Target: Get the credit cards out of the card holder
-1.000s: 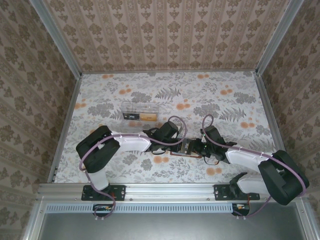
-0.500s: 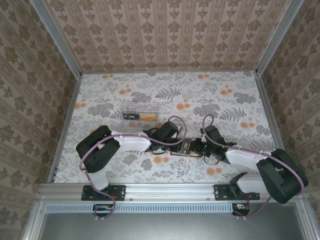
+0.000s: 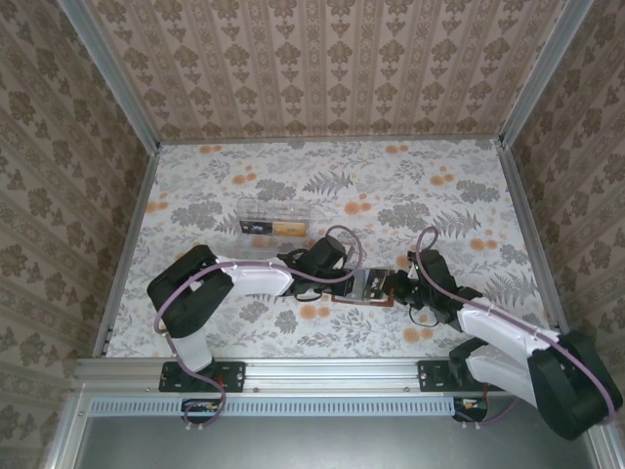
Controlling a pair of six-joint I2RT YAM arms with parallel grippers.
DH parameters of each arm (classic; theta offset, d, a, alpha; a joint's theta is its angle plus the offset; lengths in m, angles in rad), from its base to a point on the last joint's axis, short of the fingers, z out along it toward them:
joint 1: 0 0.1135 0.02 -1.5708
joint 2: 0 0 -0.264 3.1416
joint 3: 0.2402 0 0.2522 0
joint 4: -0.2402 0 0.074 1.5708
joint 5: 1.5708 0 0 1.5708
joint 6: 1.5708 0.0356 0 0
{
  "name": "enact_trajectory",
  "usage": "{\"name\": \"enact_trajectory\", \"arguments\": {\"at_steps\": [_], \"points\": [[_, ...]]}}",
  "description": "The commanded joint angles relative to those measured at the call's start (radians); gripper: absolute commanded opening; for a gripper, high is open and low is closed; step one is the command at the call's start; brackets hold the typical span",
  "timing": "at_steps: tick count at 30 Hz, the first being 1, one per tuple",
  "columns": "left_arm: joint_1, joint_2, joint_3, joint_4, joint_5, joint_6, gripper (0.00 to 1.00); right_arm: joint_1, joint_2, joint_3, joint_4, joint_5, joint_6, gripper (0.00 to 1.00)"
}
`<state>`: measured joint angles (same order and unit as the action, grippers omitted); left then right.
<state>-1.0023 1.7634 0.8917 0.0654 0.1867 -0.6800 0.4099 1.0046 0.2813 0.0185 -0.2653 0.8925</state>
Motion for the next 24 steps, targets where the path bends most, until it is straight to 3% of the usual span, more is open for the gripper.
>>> {"name": "enact_trajectory", "arguments": {"at_steps": [1, 8, 11, 17, 19, 20, 21, 22, 24], "points": [[0.010, -0.008, -0.025, -0.066, -0.012, -0.003, 0.04, -0.009, -0.105, -0.009, -0.185, 0.069, -0.017, 0.00], [0.010, -0.069, -0.012, -0.066, -0.007, -0.006, 0.07, -0.009, -0.351, 0.059, -0.413, 0.125, -0.066, 0.00], [0.013, -0.130, -0.009, -0.086, -0.031, -0.004, 0.17, -0.008, -0.378, 0.106, -0.456, 0.119, -0.108, 0.00], [0.037, -0.332, -0.049, -0.159, -0.129, -0.006, 0.60, 0.023, -0.292, 0.255, -0.487, 0.102, -0.217, 0.00], [0.052, -0.420, -0.082, -0.193, -0.179, -0.007, 0.69, 0.061, -0.237, 0.334, -0.502, 0.128, -0.269, 0.00], [0.061, -0.464, -0.095, -0.213, -0.201, -0.012, 0.77, 0.083, -0.207, 0.376, -0.511, 0.146, -0.292, 0.00], [0.068, -0.518, -0.108, -0.241, -0.226, -0.015, 0.92, 0.114, -0.165, 0.425, -0.522, 0.172, -0.322, 0.00], [0.078, -0.567, -0.120, -0.272, -0.253, -0.014, 0.98, 0.142, -0.120, 0.473, -0.529, 0.193, -0.354, 0.00], [0.095, -0.665, -0.141, -0.335, -0.298, -0.013, 1.00, 0.191, -0.025, 0.570, -0.543, 0.218, -0.411, 0.00]]}}
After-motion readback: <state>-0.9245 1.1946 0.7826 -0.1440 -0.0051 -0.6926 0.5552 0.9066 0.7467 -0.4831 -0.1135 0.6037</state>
